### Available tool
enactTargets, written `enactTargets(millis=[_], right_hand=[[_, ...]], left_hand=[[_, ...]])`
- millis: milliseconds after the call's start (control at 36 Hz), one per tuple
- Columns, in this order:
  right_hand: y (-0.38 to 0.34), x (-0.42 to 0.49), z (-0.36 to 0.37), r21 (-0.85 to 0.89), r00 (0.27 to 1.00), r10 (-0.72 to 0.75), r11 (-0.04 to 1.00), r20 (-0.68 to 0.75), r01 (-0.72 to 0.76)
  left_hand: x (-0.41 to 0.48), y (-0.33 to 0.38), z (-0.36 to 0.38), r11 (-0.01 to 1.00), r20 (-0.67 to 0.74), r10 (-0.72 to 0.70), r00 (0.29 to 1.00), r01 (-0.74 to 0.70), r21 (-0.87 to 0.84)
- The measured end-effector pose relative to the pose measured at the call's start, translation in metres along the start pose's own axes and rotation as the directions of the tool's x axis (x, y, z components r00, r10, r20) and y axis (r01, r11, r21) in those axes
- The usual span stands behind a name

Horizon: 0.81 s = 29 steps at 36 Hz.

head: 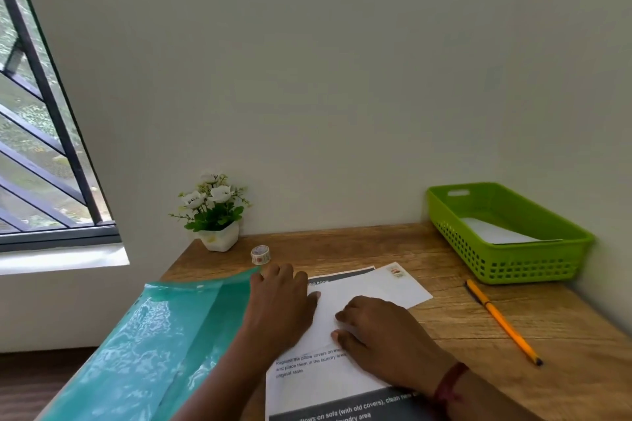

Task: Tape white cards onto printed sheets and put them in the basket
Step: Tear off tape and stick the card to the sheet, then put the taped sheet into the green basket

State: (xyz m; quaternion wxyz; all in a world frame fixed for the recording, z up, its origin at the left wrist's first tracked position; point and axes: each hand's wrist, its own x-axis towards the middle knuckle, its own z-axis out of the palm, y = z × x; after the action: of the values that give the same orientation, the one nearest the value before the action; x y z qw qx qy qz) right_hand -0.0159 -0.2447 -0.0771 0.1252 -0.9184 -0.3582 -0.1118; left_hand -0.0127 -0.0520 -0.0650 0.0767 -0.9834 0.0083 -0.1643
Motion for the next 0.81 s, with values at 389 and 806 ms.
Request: enactTargets(millis=[389,806], right_hand=[[0.004,-0.005,-0.019,0.111,0.982,0.069,0.993,-0.174,-0.05],[-0.006,-0.021,-0.035,0.878,0.677,0.663,0.06,0.32,-0.474]], left_hand=[[0.013,0.008,-0.032,0.805,0.339,-0.062,0.939,0.247,-0.539],[-0.003,0.05,-0.046,0.174,0.285,-0.444,0.85,0.394,-0.903]])
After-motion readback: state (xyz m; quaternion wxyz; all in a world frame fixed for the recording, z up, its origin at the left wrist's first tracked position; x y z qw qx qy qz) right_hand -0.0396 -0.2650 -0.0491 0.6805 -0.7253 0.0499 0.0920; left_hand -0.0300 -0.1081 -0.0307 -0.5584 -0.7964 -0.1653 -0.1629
